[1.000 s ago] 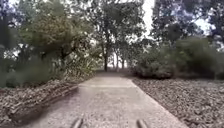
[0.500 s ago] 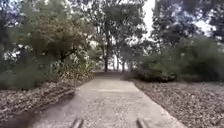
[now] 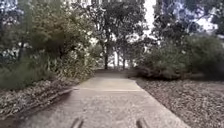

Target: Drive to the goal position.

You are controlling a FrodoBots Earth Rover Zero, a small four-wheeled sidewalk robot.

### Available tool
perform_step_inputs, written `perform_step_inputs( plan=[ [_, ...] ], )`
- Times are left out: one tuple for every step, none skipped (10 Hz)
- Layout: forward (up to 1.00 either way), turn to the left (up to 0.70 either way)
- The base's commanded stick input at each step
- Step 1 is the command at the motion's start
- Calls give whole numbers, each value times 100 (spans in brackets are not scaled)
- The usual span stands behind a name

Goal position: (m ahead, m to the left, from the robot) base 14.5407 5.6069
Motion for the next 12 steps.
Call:
perform_step_inputs(
  plan=[
    [60,-14],
    [60,-9],
    [60,-4],
    [60,0],
    [60,0],
    [60,0],
    [60,0],
    [60,0],
    [60,0],
    [60,0],
    [60,0],
    [60,0]
  ],
)
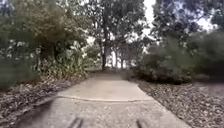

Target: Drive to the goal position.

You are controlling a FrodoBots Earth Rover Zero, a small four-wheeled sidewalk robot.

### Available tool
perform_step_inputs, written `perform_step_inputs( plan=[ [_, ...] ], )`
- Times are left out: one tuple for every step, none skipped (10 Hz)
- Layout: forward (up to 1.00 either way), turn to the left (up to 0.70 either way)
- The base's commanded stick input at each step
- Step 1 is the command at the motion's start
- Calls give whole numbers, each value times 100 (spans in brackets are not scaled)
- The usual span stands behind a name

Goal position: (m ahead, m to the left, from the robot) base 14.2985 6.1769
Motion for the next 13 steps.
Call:
perform_step_inputs(
  plan=[
    [60,0],
    [60,0],
    [60,0],
    [60,0],
    [60,0],
    [60,0],
    [60,0],
    [60,0],
    [60,0],
    [60,0],
    [60,0],
    [60,0],
    [60,0]
  ],
)
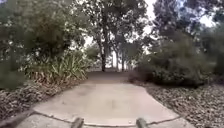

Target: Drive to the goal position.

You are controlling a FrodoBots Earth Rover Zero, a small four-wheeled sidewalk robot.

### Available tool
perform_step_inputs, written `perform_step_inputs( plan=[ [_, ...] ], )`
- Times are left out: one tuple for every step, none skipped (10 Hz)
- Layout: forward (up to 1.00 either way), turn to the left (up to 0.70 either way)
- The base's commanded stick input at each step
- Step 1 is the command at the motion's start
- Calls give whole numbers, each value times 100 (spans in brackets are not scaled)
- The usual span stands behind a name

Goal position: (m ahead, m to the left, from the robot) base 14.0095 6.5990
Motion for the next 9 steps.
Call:
perform_step_inputs(
  plan=[
    [60,0],
    [60,0],
    [60,0],
    [60,0],
    [60,0],
    [60,0],
    [60,0],
    [60,0],
    [60,0]
  ],
)
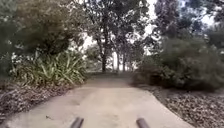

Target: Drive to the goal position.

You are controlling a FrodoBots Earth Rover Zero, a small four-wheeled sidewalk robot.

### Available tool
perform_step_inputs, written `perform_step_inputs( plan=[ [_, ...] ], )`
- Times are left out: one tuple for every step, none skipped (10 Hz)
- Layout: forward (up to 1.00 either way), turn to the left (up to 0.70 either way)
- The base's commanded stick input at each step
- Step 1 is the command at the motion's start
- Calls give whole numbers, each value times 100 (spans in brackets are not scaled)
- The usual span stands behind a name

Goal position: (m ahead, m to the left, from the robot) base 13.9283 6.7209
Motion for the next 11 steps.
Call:
perform_step_inputs(
  plan=[
    [60,0],
    [60,0],
    [60,0],
    [60,0],
    [60,0],
    [60,0],
    [60,0],
    [60,0],
    [60,0],
    [60,0],
    [60,0]
  ],
)
